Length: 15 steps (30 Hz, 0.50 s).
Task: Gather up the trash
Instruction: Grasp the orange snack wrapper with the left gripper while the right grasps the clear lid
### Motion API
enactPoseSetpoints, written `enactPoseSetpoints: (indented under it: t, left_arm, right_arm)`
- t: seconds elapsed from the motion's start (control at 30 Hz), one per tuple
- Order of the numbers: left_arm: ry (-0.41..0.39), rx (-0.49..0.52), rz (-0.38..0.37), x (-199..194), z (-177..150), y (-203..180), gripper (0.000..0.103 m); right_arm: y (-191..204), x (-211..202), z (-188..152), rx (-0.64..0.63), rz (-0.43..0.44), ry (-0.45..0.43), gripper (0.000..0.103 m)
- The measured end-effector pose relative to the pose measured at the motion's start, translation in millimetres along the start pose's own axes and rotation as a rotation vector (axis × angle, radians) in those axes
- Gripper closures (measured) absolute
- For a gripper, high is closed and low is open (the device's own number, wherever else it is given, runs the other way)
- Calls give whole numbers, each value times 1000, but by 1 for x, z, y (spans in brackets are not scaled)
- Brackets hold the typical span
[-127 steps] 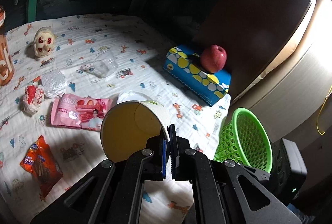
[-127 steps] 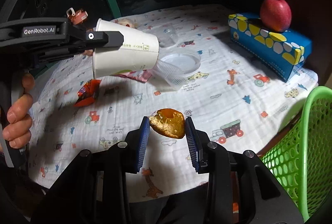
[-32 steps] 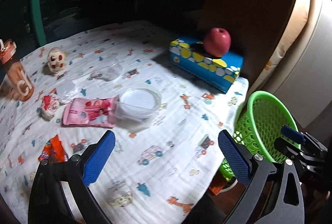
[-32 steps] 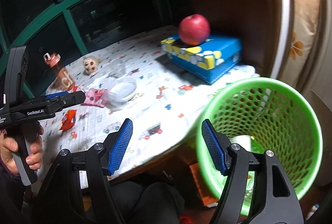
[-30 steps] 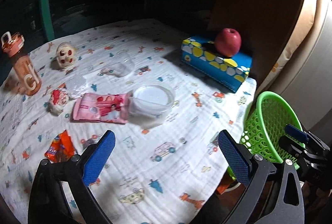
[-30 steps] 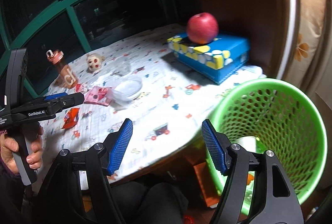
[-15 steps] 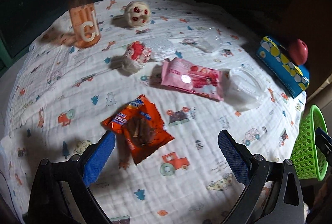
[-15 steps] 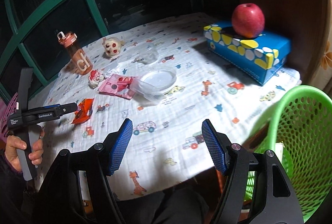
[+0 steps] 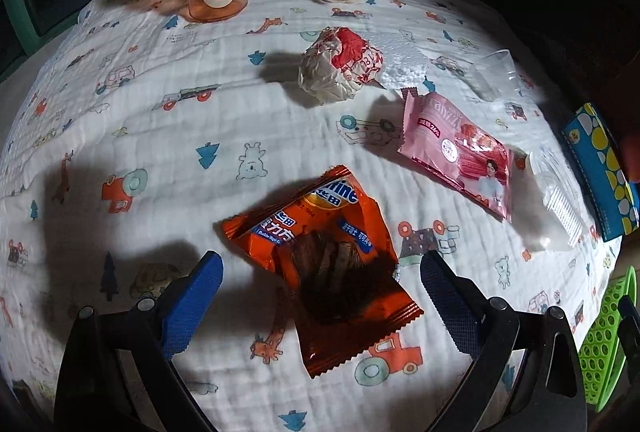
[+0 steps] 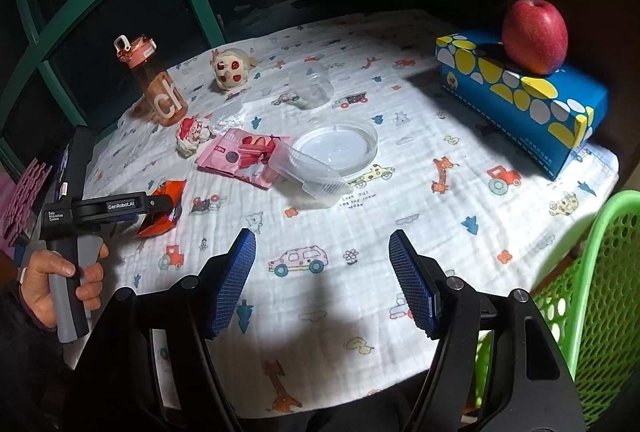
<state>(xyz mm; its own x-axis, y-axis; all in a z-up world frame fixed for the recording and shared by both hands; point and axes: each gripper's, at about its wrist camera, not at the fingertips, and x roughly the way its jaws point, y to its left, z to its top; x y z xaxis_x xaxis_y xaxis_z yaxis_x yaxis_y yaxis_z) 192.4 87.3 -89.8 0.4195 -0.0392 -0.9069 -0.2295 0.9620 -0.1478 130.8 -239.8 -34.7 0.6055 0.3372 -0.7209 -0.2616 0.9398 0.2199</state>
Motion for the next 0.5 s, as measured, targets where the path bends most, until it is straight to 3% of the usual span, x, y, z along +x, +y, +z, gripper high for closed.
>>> enactPoseSetpoints:
  t: [0.17,0.23,0.5]
  left_arm:
    - [16,1,7,9,1,2,9]
    - [26,-2,-1,13,2,4,19]
    - [6,32,4,14,4,7,31]
  right_arm:
    - [4,20,10,-7,16,21,34]
    - [6,29,14,-3,19,31,34]
    - [17,71,28,88,7,78,23]
